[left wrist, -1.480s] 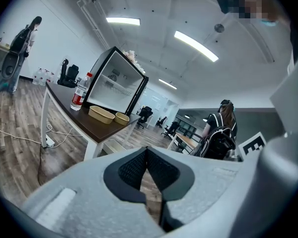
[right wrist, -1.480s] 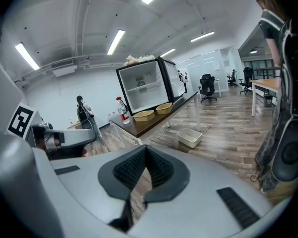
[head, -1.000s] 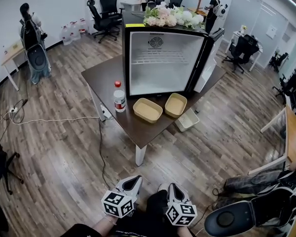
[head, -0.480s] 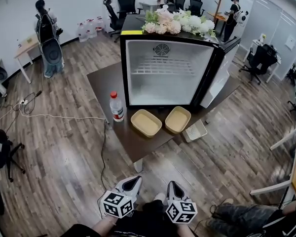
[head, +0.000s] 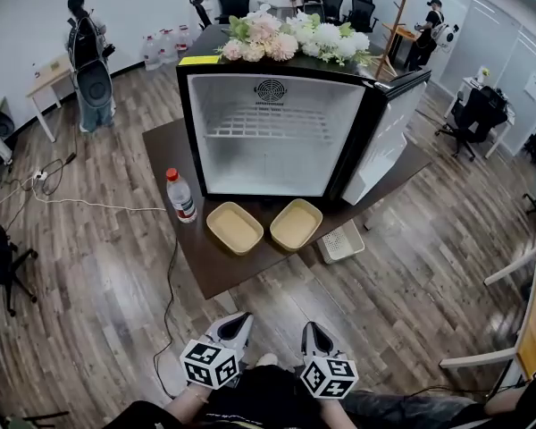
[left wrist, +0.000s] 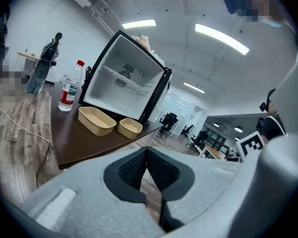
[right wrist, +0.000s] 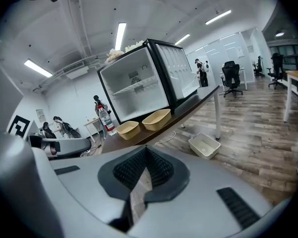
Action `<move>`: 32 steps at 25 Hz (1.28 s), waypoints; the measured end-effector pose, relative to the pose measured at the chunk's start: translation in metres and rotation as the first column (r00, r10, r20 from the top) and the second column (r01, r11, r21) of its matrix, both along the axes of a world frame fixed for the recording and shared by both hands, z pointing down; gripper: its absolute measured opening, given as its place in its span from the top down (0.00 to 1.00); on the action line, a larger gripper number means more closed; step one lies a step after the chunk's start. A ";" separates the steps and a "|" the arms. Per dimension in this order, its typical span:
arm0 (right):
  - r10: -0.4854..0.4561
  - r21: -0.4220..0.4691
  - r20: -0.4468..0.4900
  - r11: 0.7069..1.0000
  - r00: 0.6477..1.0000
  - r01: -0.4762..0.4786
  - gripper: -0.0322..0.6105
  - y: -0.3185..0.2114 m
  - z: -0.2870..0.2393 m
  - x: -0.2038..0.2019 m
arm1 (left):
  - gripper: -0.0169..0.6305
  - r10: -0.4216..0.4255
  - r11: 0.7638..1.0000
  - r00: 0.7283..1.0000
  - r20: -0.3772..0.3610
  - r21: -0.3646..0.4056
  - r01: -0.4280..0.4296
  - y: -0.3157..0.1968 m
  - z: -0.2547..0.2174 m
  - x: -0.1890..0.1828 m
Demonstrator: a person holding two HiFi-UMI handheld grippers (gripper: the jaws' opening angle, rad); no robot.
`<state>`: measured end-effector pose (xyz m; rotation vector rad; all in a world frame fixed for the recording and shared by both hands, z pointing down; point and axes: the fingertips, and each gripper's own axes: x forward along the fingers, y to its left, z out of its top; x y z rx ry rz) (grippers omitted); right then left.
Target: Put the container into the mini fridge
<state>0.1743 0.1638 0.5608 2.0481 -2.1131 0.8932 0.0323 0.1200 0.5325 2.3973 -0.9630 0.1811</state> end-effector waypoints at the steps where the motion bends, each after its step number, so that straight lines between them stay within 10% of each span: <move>1: -0.003 -0.002 0.003 1.000 1.000 0.003 0.94 -0.001 0.001 0.006 | 0.96 -0.003 1.000 1.000 -0.001 0.001 0.003 0.000 0.001 0.007; 32: 0.165 -0.123 0.111 0.981 0.980 -0.151 0.94 -0.117 0.032 0.037 | 0.96 0.045 0.999 0.998 0.034 0.013 -0.046 -0.150 0.009 0.024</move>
